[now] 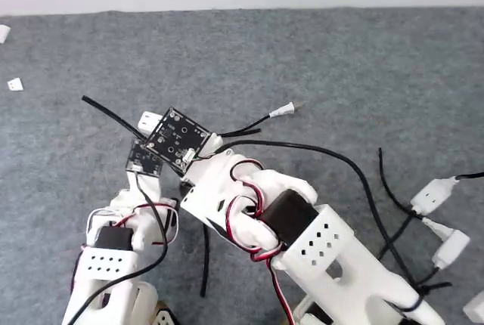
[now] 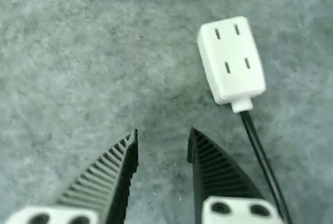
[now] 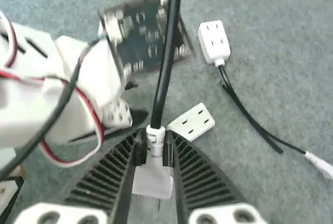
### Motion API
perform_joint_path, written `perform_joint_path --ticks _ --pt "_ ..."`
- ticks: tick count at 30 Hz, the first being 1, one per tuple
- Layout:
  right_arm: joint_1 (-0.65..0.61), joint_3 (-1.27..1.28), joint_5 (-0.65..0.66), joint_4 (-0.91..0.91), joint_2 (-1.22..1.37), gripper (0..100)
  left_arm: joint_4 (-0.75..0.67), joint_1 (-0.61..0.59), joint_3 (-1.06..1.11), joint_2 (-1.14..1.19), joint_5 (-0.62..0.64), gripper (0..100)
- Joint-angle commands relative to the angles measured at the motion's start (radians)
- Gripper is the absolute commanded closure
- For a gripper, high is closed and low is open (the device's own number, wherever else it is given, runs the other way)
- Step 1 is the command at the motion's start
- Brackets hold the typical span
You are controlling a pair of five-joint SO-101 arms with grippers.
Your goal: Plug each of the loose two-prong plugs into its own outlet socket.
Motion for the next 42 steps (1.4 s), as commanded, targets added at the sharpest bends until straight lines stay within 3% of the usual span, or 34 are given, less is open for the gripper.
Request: perform_joint_path --ticks 1,11,22,28,31,34,37,42 --pt "-0.005 -0.006 -0.011 -0.039 0.001 99.0 0.068 0.046 -0.051 -0.018 -0.155 85" --pt "-0.002 -0.005 -0.017 -0.045 0.002 99.0 0.112 0.084 -0.039 -0.018 -0.310 85" --pt "0.059 0.002 -0.095 -0.081 0.004 99.0 0.087 0.084 -0.039 -0.020 -0.305 86" --pt "0.137 0.094 -0.253 -0.231 0.004 99.0 0.020 0.075 -0.024 -0.020 -0.176 86" --pt "0.148 0.167 -0.241 -0.325 0.002 99.1 0.034 0.075 -0.024 -0.020 -0.189 85" --pt "0.136 0.173 -0.236 -0.328 -0.001 99.1 0.071 0.083 -0.027 -0.020 -0.281 85" --pt "0.137 0.173 -0.236 -0.326 -0.007 99.1 0.069 0.080 -0.028 -0.020 -0.292 86" --pt "0.159 0.189 -0.245 -0.360 0.007 99.1 -0.021 0.011 -0.028 -0.021 -0.104 86"
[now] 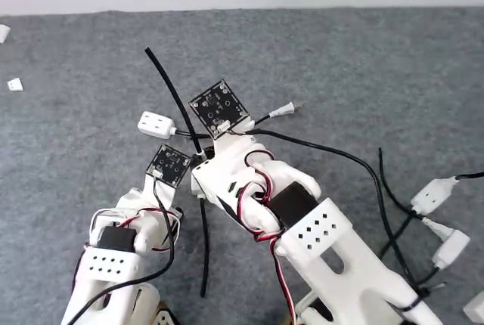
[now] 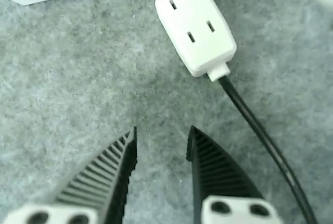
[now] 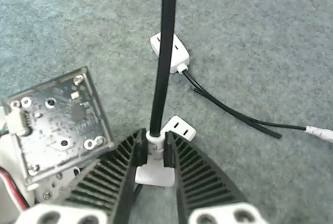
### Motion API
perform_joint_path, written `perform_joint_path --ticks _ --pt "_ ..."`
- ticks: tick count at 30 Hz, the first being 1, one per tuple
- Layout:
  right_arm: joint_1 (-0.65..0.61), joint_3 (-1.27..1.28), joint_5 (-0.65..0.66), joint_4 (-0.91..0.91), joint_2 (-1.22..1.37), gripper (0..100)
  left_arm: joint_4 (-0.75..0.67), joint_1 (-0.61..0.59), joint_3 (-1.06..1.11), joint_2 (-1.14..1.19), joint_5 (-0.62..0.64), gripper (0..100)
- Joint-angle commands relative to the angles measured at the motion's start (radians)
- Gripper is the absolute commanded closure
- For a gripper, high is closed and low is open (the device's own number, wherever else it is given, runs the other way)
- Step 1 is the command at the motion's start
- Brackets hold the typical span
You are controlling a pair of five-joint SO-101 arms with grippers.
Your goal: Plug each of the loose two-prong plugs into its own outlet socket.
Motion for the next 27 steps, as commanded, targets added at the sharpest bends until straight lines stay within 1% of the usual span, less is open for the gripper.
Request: perform_joint_path --ticks 1,4,6,9,15,18,22,27 --pt "0.019 0.008 -0.015 -0.090 0.010 99.1 -0.126 -0.097 -0.022 -0.012 0.176 86" --pt "0.019 0.078 -0.015 -0.232 0.054 99.1 -0.229 -0.195 -0.021 -0.011 0.305 86" --pt "0.019 0.121 -0.044 -0.343 0.104 99.1 -0.242 -0.213 -0.021 -0.011 0.373 86" --pt "0.027 0.147 -0.083 -0.473 0.202 99.1 -0.244 -0.218 -0.021 -0.011 0.423 86" --pt "0.079 0.143 -0.080 -0.707 0.390 99.1 -0.244 -0.219 -0.022 -0.011 0.427 86" --pt "0.081 0.143 -0.080 -0.808 0.455 99.1 -0.244 -0.219 -0.022 -0.011 0.427 86" --pt "0.081 0.146 -0.083 -0.875 0.510 99.1 -0.244 -0.219 -0.022 -0.011 0.427 86" --pt "0.088 0.166 -0.083 -0.886 0.532 99.1 -0.244 -0.219 -0.022 -0.011 0.427 86"
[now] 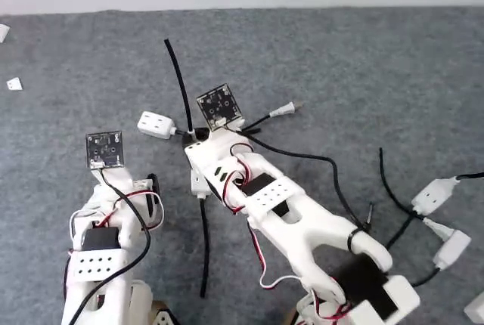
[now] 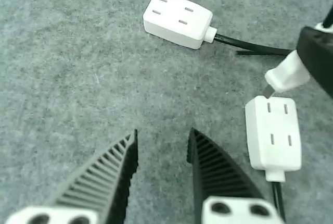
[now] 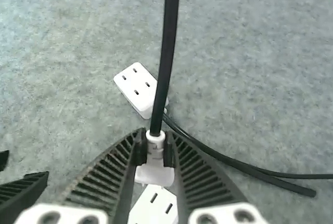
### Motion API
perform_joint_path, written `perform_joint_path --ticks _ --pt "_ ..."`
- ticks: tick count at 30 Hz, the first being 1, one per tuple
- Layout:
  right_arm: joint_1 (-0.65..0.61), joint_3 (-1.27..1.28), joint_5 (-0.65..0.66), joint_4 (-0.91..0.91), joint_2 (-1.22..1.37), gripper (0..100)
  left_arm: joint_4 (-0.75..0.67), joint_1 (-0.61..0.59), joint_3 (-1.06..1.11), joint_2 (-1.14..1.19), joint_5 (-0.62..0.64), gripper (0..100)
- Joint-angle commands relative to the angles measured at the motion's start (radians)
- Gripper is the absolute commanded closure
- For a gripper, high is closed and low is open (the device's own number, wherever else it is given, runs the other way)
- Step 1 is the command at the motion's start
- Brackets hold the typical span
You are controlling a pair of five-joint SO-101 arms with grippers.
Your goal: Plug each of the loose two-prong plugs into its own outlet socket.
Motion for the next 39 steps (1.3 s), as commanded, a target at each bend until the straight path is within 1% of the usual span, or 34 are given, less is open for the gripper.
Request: perform_joint_path --ticks 1,10,19,34,36,37,39 --pt "0.019 0.011 -0.012 -0.028 -0.008 99.1 -0.028 -0.003 -0.025 -0.011 0.009 86" --pt "0.039 0.035 -0.012 -0.022 -0.005 99.1 -0.028 -0.003 -0.024 -0.011 0.009 86" --pt "-0.005 0.064 -0.012 -0.021 -0.008 99.1 -0.028 -0.003 -0.024 -0.011 0.009 86" --pt "-0.004 0.023 -0.012 0.022 0.013 99.1 -0.025 -0.003 -0.025 -0.011 0.009 86" --pt "-0.004 0.017 -0.005 0.087 -0.024 99.1 -0.020 -0.026 -0.033 -0.003 0.009 86" --pt "-0.005 0.005 0.005 0.162 -0.061 99.1 -0.002 -0.038 -0.045 -0.002 0.009 86" --pt "-0.018 -0.034 0.074 0.357 -0.153 99.1 0.068 -0.044 -0.077 0.000 -0.008 86"
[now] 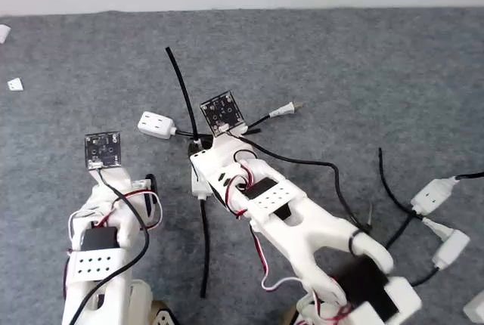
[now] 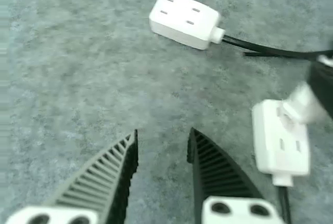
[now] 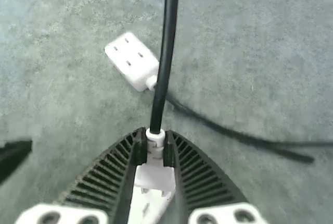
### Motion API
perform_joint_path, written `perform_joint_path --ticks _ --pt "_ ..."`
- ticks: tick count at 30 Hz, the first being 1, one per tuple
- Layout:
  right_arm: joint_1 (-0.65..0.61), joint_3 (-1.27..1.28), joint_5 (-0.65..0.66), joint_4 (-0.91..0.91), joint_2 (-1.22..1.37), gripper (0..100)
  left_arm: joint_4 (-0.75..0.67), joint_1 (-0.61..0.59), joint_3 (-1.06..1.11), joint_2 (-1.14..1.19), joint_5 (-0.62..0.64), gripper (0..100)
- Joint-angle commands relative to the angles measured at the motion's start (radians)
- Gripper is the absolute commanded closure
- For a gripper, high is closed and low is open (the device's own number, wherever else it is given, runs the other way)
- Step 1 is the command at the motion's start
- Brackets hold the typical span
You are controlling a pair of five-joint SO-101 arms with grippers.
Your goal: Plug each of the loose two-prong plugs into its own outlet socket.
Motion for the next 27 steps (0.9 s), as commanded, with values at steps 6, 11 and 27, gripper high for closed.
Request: perform_joint_path --ticks 6,11,27 --pt "-0.030 -0.049 0.152 0.472 -0.360 99.1 0.094 -0.020 -0.087 0.000 -0.097 86" --pt "-0.028 0.012 0.175 0.486 -0.495 99.1 0.091 0.003 -0.111 0.081 -0.100 86" --pt "-0.122 0.029 0.219 0.565 -0.581 99.1 0.198 0.106 -0.272 0.414 -0.511 86"
